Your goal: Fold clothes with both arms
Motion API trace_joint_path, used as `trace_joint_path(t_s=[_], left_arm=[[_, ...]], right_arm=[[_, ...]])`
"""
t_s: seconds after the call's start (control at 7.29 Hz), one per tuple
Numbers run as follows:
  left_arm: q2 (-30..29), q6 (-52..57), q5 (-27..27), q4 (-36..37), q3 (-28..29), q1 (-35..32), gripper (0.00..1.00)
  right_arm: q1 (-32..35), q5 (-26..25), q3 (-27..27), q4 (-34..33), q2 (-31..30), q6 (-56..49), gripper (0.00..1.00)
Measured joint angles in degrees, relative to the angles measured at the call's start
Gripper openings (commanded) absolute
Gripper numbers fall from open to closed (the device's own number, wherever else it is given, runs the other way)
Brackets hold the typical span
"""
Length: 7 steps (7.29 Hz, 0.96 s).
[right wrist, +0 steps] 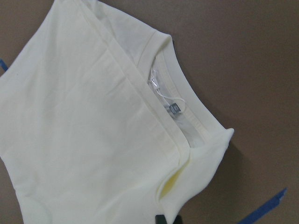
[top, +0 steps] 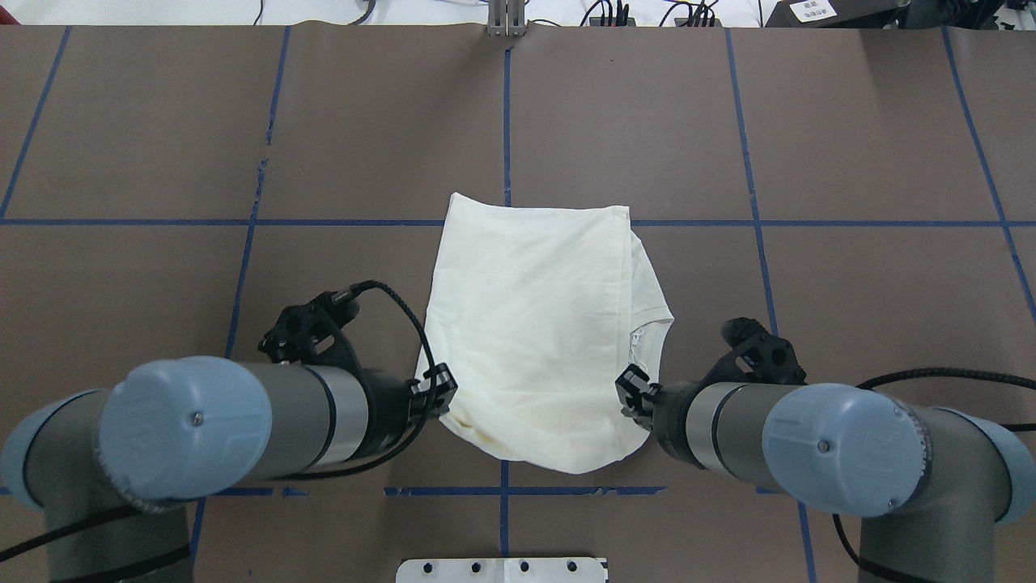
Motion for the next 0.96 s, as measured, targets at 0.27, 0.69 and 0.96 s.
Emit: trace_joint_path(t_s=[0.27, 0.69, 0.96], left_arm=[[-3.77, 4.27, -0.28, -8.18, 10.29, -6.51, 0.0], [-11.08, 8.79, -0.39, -14.54, 24.75, -11.6, 0.0], [-12.24, 11.41, -0.37, -19.49, 31.14, -13.29, 0.0]], right_arm=[[7.08, 2.33, -6.69, 0.17, 4.8, -4.17, 0.0], [16.82, 9.71, -20.64, 2.85, 12.28, -8.13, 0.0], [19.44, 11.46, -27.74, 8.74, 14.53, -8.79, 0.0]])
